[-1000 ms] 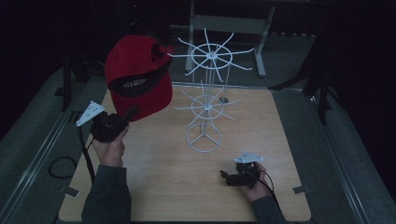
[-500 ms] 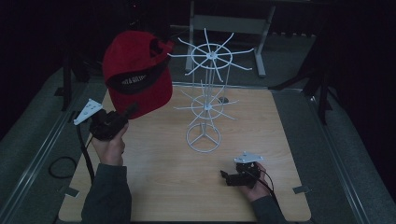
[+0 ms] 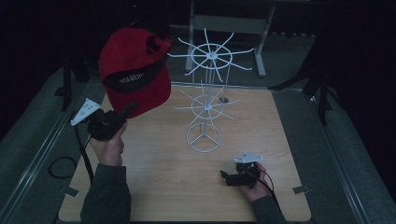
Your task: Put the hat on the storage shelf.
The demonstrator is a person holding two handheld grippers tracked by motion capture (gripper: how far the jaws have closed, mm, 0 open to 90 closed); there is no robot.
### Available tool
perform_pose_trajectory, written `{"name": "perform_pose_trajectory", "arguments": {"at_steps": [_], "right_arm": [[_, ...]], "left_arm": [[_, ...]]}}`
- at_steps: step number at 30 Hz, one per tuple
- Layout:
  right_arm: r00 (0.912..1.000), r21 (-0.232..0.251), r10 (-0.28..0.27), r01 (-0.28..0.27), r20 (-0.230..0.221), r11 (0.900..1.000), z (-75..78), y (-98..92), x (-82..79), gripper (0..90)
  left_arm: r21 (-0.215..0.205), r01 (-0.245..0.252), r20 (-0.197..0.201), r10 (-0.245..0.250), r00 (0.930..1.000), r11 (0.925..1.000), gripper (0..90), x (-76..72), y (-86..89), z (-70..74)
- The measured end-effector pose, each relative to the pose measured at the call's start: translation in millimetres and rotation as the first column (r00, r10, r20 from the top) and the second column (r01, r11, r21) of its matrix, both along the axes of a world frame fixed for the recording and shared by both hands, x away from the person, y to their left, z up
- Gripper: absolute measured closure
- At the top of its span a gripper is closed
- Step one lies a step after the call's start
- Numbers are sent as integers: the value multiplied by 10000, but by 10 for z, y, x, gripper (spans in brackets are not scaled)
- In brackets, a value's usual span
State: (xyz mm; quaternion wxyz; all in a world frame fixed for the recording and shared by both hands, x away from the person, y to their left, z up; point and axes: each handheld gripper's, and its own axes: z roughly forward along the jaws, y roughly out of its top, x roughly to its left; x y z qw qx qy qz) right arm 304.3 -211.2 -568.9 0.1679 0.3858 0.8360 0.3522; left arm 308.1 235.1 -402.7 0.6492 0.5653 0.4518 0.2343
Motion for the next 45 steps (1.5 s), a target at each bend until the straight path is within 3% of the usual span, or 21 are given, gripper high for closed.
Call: {"name": "perform_pose_trajectory", "arguments": {"at_steps": [17,31,45], "right_arm": [[10000,2,-1,1,-2,10000,0,0,0,128],[10000,6,-2,2,-4,10000,0,0,0,128],[10000,3,-1,1,-2,10000,0,0,0,128]], "left_arm": [[-561,399,171,-390,9991,9976,858,-41,0,41],[-1059,956,335,-926,9951,9898,858,-57,1,64],[-850,1207,644,-1155,9912,9890,857,-129,-22,91]]}}
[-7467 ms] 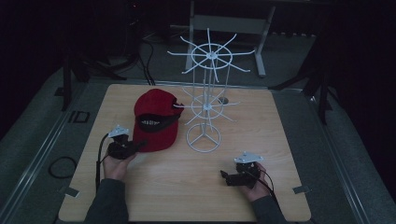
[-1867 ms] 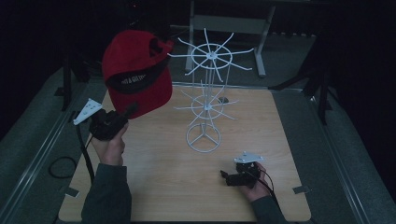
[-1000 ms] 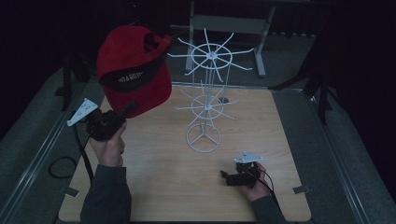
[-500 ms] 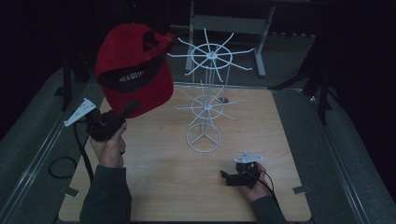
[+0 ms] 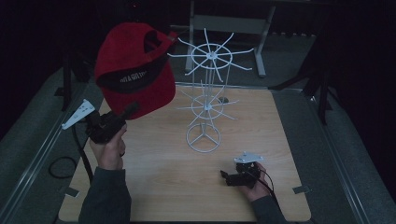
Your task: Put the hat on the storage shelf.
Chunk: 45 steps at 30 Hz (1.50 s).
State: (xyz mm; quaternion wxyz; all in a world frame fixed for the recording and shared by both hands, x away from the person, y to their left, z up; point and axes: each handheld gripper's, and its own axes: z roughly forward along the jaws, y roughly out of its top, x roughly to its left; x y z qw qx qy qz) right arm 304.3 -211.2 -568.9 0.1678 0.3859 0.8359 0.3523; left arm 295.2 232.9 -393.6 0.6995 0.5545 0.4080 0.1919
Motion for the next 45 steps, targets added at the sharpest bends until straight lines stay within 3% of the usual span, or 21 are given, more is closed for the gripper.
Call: {"name": "perform_pose_trajectory", "arguments": {"at_steps": [20,32,45], "right_arm": [[10000,4,-3,3,-3,10000,0,0,0,128],[10000,11,-1,1,-7,10000,0,1,0,128],[10000,15,-1,1,-10,10000,0,1,-1,128]], "left_arm": [[608,25,228,-39,9997,9981,857,-47,-80,-6],[662,34,88,-40,10000,9978,857,-40,-126,-84],[1185,-29,-167,49,9998,9930,856,-46,-196,-222]]}}
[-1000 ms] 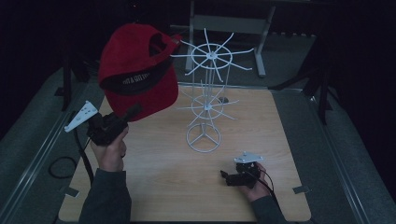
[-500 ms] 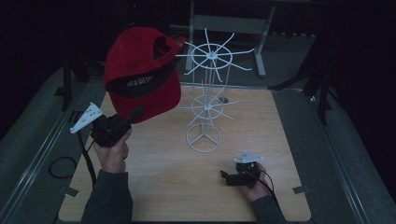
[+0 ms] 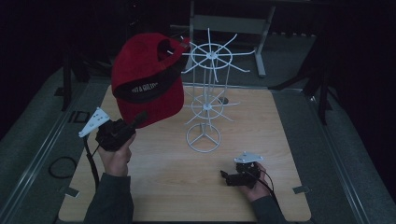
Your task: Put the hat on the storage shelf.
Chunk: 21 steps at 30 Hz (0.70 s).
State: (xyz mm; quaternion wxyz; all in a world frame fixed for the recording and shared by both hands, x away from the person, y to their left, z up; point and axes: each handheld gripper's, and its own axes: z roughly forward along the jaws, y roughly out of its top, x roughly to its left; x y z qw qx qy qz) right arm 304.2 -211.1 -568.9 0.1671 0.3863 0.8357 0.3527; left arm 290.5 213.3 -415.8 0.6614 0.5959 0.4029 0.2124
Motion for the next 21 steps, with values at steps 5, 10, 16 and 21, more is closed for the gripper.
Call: {"name": "perform_pose_trajectory", "arguments": {"at_steps": [5,10,16,21], "right_arm": [[10000,-2,3,-3,2,10000,0,0,0,128],[10000,-9,11,-11,16,10000,-1,-1,1,128],[10000,-2,4,-4,3,10000,0,0,0,128],[10000,-16,20,-20,23,10000,-1,-2,2,128]], "left_arm": [[208,-23,-226,28,9997,9998,855,5,-22,-77],[433,73,-417,-55,9991,9990,854,13,-60,-153],[577,122,-684,-83,9976,9983,854,38,-106,-247],[753,182,-871,-117,9961,9970,853,57,-137,-318]]}}
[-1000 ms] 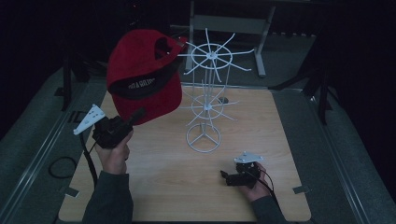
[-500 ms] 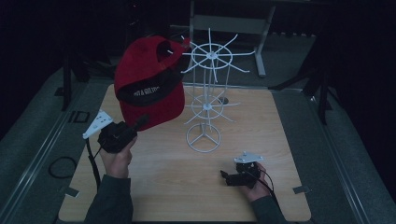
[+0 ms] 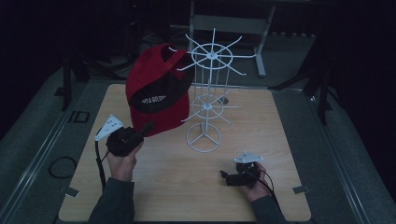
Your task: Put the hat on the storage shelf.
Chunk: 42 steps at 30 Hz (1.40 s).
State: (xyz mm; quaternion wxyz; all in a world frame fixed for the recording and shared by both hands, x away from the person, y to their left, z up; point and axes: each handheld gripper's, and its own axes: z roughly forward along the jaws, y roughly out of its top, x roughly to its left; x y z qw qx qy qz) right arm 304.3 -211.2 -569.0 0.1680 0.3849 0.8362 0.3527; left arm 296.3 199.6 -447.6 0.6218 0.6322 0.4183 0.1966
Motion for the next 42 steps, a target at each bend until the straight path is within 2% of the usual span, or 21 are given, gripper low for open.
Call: {"name": "perform_pose_trajectory", "arguments": {"at_steps": [3,13,18,22,29,31,36,42], "right_arm": [[10000,8,-4,4,3,10000,-1,1,0,128],[10000,6,-12,12,-2,10000,0,1,-1,128],[10000,4,-15,15,-5,10000,0,1,-1,128],[10000,12,-20,20,-18,10000,0,2,-2,128],[10000,9,-22,22,-16,10000,0,1,-2,128],[10000,7,-23,23,-16,10000,1,1,-2,128],[10000,2,-20,20,-6,10000,0,1,-1,128],[10000,3,-21,21,-8,10000,0,1,-2,128]], "left_arm": [[77,-44,-80,45,10000,10000,852,9,-9,-32],[880,-312,-308,340,9989,9956,847,44,-48,-178],[1124,-211,-500,269,9984,9934,838,77,-65,-240],[1471,-164,-484,238,9985,9890,827,75,-87,-260],[1819,-298,-306,359,9989,9829,729,59,-102,-250],[1866,-294,-314,358,9989,9820,658,60,-94,-249],[1967,-373,-540,488,9973,9798,530,77,-76,-254],[2056,-561,-635,705,9955,9770,471,87,-40,-263]]}}
